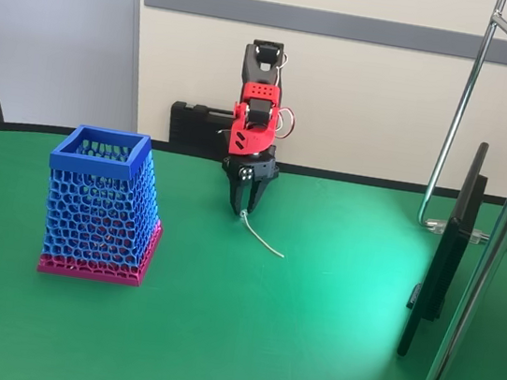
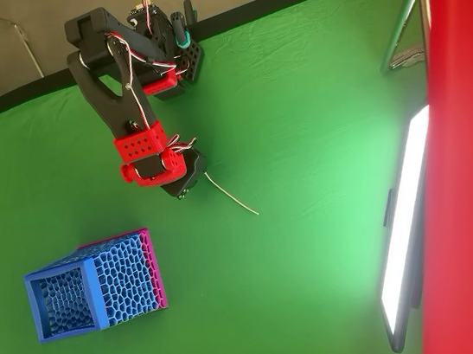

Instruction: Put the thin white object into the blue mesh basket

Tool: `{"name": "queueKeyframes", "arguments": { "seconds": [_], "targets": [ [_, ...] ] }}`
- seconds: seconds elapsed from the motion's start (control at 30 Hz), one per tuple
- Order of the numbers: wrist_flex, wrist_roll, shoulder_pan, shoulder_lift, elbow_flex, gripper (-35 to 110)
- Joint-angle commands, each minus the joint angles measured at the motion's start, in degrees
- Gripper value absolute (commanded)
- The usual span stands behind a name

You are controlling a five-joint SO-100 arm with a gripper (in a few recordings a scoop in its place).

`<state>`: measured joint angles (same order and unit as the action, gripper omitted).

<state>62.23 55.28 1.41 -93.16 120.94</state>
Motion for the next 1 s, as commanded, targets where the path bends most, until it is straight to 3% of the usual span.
{"name": "queueKeyframes", "arguments": {
  "seconds": [0.0, 0.97],
  "targets": [
    [-0.53, -0.62, -0.09, 0.18, 0.00, 16],
    [-4.57, -2.20, -0.53, 2.20, 3.52, 18]
  ]
}}
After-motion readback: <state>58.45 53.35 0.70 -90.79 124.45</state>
